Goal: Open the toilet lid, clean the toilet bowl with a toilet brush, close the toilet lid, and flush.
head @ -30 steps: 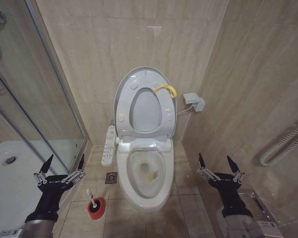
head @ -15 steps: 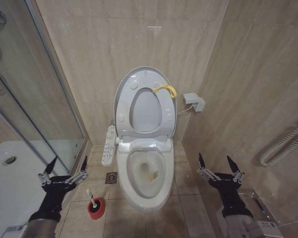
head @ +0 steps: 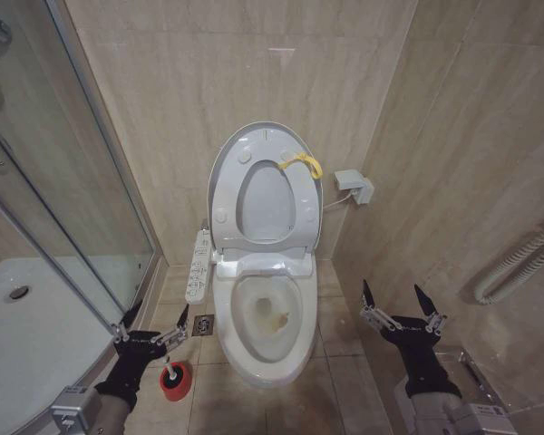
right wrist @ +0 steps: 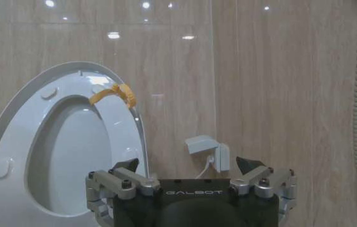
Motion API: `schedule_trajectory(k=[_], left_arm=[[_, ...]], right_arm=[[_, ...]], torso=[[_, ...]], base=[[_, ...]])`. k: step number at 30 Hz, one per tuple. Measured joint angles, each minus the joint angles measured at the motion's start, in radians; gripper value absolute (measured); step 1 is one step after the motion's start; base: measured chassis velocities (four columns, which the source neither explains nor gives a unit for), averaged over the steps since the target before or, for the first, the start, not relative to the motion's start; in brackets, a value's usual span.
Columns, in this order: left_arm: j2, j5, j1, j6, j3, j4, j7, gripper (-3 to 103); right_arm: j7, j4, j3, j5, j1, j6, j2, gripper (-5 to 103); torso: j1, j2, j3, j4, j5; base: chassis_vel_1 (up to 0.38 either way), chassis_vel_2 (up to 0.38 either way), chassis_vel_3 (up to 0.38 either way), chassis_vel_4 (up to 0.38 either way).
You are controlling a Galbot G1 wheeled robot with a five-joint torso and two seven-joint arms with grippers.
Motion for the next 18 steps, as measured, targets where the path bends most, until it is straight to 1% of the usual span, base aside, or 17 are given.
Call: schedule_trajectory(k=[2,4,8,9,11,12,14,16,17,18], left_arm=[[0.002,0.032,-0.001,-0.028,-0.014,0.000,0.008,100],[0.006,0.026,0.000,-0.032,-0.015,0.000,0.008,100],[0.016,-0.072,0.000,-0.028,0.004,-0.001,0.007,101],[0.016,-0.072,0.000,-0.028,0.004,-0.001,0.007,101],[0.015,-0.115,0.000,-0.039,0.018,-0.001,0.013,101],[0.015,-0.115,0.000,-0.039,0.018,-0.001,0.013,101],[0.019,-0.123,0.000,-0.068,0.023,0.001,0.028,101],[0.022,-0.106,0.001,-0.106,0.021,0.029,0.032,100],[0.022,-0.106,0.001,-0.106,0.021,0.029,0.032,100],[0.023,-0.095,0.002,-0.132,0.019,0.046,0.032,100]], right_arm=[[0.000,0.000,0.000,0.000,0.000,0.000,0.000,100],[0.000,0.000,0.000,0.000,0.000,0.000,0.000,100],[0.000,0.000,0.000,0.000,0.000,0.000,0.000,100],[0.000,0.000,0.000,0.000,0.000,0.000,0.000,100],[0.000,0.000,0.000,0.000,0.000,0.000,0.000,100],[0.000,0.000,0.000,0.000,0.000,0.000,0.000,100],[0.000,0.000,0.000,0.000,0.000,0.000,0.000,100],[0.000,0.000,0.000,0.000,0.000,0.000,0.000,100],[0.000,0.000,0.000,0.000,0.000,0.000,0.000,100],[0.000,0.000,0.000,0.000,0.000,0.000,0.000,100]], torso=[[0.000,0.000,0.000,0.0000,-0.0001],[0.000,0.000,0.000,0.0000,-0.0001],[0.000,0.000,0.000,0.0000,-0.0002],[0.000,0.000,0.000,0.0000,-0.0002],[0.000,0.000,0.000,0.0000,-0.0002],[0.000,0.000,0.000,0.0000,-0.0002],[0.000,0.000,0.000,0.0000,-0.0001],[0.000,0.000,0.000,0.0000,-0.0002],[0.000,0.000,0.000,0.0000,-0.0002],[0.000,0.000,0.000,0.0000,-0.0003]], base=[[0.000,0.000,0.000,0.000],[0.000,0.000,0.000,0.000],[0.000,0.000,0.000,0.000],[0.000,0.000,0.000,0.000],[0.000,0.000,0.000,0.000],[0.000,0.000,0.000,0.000],[0.000,0.000,0.000,0.000],[0.000,0.000,0.000,0.000],[0.000,0.000,0.000,0.000],[0.000,0.000,0.000,0.000]])
